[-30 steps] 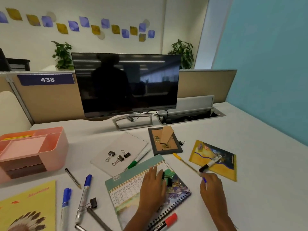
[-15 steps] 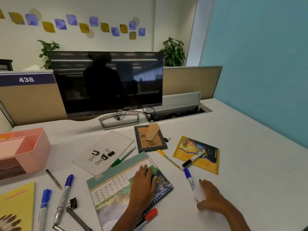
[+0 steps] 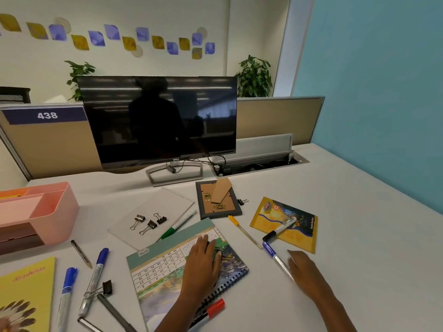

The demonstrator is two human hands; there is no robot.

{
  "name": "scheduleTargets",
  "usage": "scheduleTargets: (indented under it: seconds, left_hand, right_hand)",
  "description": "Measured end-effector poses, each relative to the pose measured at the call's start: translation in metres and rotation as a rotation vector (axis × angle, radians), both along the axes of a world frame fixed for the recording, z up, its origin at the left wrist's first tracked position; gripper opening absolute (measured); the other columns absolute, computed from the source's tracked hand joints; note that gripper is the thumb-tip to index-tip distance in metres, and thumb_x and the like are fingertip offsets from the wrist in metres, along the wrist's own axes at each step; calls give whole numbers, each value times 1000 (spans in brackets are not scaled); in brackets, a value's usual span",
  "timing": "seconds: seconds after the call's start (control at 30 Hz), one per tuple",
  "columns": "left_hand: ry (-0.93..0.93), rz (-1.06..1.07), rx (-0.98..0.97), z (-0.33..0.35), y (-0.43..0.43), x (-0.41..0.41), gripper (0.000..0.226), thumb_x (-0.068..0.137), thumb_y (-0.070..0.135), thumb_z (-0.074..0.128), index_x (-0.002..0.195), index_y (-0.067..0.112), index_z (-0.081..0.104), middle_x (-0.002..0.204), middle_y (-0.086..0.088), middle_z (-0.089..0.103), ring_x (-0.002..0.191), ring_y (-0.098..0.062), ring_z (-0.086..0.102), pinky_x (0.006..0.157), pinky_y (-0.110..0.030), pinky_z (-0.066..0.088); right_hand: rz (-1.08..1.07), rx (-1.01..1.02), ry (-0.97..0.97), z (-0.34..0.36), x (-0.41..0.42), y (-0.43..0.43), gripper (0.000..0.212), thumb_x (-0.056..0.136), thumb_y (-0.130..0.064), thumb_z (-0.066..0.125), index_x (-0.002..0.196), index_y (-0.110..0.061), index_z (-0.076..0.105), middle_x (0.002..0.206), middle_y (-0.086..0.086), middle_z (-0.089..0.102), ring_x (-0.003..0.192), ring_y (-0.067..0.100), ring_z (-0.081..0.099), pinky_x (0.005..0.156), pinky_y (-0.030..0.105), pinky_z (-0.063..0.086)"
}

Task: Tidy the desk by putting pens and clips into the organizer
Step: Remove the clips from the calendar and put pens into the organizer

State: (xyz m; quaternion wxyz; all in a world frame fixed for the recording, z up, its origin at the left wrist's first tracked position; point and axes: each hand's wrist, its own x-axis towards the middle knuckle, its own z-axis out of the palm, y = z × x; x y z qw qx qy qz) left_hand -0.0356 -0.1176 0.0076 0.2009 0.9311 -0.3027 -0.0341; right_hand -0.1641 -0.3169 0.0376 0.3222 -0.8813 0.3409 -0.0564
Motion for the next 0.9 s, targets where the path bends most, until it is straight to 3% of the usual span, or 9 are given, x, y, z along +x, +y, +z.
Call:
scheduleTargets:
  seconds: [0.1,0.17,0.27,0.33,0.4,0.47,0.57,0.7,0.9]
  left_hand:
    - [-28,-15,-27,8,8,4,65,90,45,13,138,12,41,149,-11,31,140,-29,25,114,-37,22]
    - [-81,30,-32,9,19,9,65,89,44,11,140,12,37,152,-11,26,142,-28,20,115,-36,18]
    - [-76,78,12,15,41,25,49,86,38,34,113,11,64,124,-17,61,113,-34,59,91,-41,48]
    - [-71,121,24,18,61,34,44,82,36,37,98,12,70,105,-13,70,93,-30,69,73,-38,55]
    - [-124,156,30,16,81,45,44,81,35,36,98,12,70,105,-14,71,93,-30,69,72,-37,55]
    - [-145,174,9,21,102,50,50,84,37,32,107,10,67,117,-17,65,104,-34,64,82,-39,52]
    - [-188,263,-5,26,134,62,63,92,47,15,133,12,47,146,-12,37,136,-30,35,109,-38,31]
    - [-200,383,-2,23,190,84,54,91,38,27,97,6,71,104,-19,70,93,-35,68,71,-42,56]
    - [-253,495,96,20,266,109,43,79,31,37,91,7,71,94,-14,72,80,-29,71,62,-37,57]
  right_hand:
    - [-93,14,-180,11,13,5,27,94,-7,40,116,6,50,121,23,54,109,32,54,77,27,41]
    - [-90,58,-229,20,27,12,30,93,-7,42,120,7,47,123,24,51,114,34,50,79,30,43]
    - [-35,112,-279,33,50,32,35,92,-9,47,125,3,47,125,22,53,113,33,51,90,36,45]
    - [48,109,-306,39,66,50,32,89,-9,52,120,1,51,117,20,59,98,26,54,73,26,48]
    - [130,99,-316,43,83,71,27,88,-10,54,114,-2,55,109,19,62,87,21,53,55,15,40]
    - [194,87,-347,46,100,94,25,88,-12,54,112,-5,55,106,15,62,86,20,53,52,10,37]
    - [299,100,-406,53,126,132,22,92,-16,49,110,-5,55,98,10,57,78,16,52,45,6,40]
    - [436,38,-500,62,166,184,21,92,-13,48,106,-3,60,103,14,57,85,13,49,57,1,37]
    - [626,11,-574,74,225,266,18,90,-19,52,100,-8,61,104,11,63,87,15,50,66,13,39]
